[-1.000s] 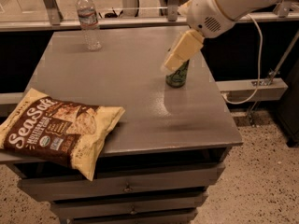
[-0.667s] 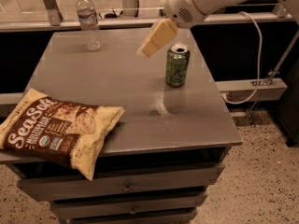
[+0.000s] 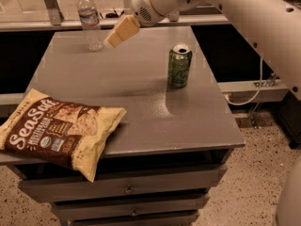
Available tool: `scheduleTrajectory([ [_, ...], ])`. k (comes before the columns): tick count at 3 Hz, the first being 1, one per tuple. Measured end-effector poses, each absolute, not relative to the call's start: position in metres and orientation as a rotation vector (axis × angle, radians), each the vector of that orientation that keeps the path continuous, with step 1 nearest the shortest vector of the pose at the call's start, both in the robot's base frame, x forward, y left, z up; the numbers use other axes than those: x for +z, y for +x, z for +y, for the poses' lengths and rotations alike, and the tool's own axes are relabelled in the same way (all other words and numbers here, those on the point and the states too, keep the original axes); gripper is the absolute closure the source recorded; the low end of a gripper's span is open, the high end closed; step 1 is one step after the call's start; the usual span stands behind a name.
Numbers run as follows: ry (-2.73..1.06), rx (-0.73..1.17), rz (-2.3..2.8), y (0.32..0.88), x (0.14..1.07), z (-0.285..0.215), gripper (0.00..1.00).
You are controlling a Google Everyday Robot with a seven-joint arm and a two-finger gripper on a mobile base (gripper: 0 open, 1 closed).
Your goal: Move water bottle near brown chip bag
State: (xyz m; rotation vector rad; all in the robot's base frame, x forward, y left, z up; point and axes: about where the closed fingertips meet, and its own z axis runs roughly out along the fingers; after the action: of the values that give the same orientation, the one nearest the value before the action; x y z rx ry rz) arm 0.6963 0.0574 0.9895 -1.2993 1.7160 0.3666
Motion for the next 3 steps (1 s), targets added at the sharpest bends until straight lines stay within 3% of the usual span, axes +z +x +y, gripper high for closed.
scheduleTrajectory([
  [3,-1.108,0.511,1.646,0.796,0.975,0.145,0.0],
])
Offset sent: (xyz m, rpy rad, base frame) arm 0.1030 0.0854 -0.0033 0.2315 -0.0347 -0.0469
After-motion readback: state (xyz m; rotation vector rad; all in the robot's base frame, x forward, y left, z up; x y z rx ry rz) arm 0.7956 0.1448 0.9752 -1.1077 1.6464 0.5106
